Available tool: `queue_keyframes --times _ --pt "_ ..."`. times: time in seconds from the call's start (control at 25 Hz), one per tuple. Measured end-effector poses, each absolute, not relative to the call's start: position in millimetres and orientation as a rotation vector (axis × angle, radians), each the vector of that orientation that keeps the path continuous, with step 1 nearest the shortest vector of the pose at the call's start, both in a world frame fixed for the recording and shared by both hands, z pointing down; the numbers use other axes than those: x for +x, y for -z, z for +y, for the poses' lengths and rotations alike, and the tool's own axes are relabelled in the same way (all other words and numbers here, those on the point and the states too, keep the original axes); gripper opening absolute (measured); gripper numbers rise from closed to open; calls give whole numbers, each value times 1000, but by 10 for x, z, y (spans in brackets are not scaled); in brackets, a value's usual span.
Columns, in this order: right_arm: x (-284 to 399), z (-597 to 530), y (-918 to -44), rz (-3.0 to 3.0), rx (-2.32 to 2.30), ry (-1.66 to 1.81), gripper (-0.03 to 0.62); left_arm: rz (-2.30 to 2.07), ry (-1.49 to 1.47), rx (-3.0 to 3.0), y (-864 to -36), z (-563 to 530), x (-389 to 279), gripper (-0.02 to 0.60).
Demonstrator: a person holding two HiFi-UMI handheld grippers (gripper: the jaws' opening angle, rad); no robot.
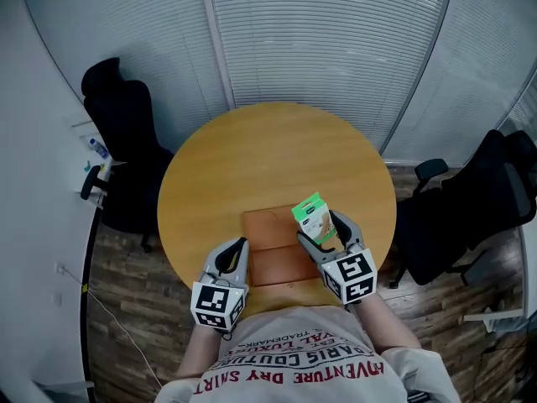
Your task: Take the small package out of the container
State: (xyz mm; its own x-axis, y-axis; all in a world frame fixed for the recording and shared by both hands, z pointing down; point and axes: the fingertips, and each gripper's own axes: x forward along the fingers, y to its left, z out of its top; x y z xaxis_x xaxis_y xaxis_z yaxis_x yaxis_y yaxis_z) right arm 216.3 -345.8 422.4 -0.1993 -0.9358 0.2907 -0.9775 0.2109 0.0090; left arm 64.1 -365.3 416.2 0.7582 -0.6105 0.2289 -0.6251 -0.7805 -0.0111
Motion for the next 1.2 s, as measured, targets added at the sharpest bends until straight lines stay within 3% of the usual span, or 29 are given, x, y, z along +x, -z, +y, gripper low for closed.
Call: queue_keyframes --times 1.2 --pt "2005 -3464 -4249 -2321 1886 -266 354 -1065 -352 2852 -4144 -3631 590 12"
